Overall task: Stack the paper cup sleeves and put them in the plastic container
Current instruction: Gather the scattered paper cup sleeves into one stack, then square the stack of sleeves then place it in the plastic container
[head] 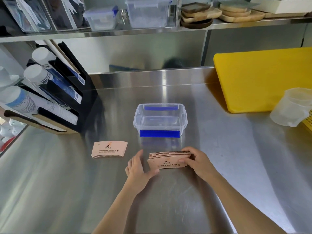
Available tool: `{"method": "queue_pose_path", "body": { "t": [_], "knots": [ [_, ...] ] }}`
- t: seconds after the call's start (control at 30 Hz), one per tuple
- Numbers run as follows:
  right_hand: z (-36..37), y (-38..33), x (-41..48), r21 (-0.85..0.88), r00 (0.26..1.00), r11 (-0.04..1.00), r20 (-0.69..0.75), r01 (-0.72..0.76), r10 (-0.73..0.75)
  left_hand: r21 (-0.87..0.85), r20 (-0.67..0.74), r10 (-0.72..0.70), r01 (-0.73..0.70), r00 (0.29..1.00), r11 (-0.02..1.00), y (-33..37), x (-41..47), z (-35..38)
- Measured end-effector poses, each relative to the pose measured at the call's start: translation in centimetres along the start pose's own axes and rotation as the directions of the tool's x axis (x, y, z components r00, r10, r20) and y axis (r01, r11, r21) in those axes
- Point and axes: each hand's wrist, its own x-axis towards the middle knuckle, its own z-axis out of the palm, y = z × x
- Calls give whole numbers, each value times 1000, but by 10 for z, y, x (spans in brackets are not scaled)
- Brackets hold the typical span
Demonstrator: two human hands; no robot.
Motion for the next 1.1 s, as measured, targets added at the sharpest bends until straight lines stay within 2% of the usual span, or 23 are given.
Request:
{"method": "queue_pose_path", "body": {
  "t": [0.07,0.2,0.33,0.5,0.77,0.97,1.1],
  "knots": [
    [2,-1,0,28,1000,1000,6,-1,1,170,73,26,-39,997,985,-7,-3,5],
    [10,-1,-1,56,999,998,38,-21,19,282,105,-16,-14,994,959,0,2,13],
    [15,2,-4,87,998,995,13,-55,54,256,103,37,-62,994,965,-4,3,8],
    [17,-2,-3,84,997,996,-68,-26,31,234,30,77,-82,997,969,-7,2,9],
    [20,5,-11,-106,1000,994,-10,-29,29,341,23,92,-95,995,935,-12,0,15],
    [25,3,-8,-164,1000,986,-18,-3,-1,325,-14,62,-54,998,944,-8,-1,14],
    [29,-2,-9,-125,1000,992,4,-8,8,264,-24,61,-52,998,963,-8,-4,4]
  ]
}}
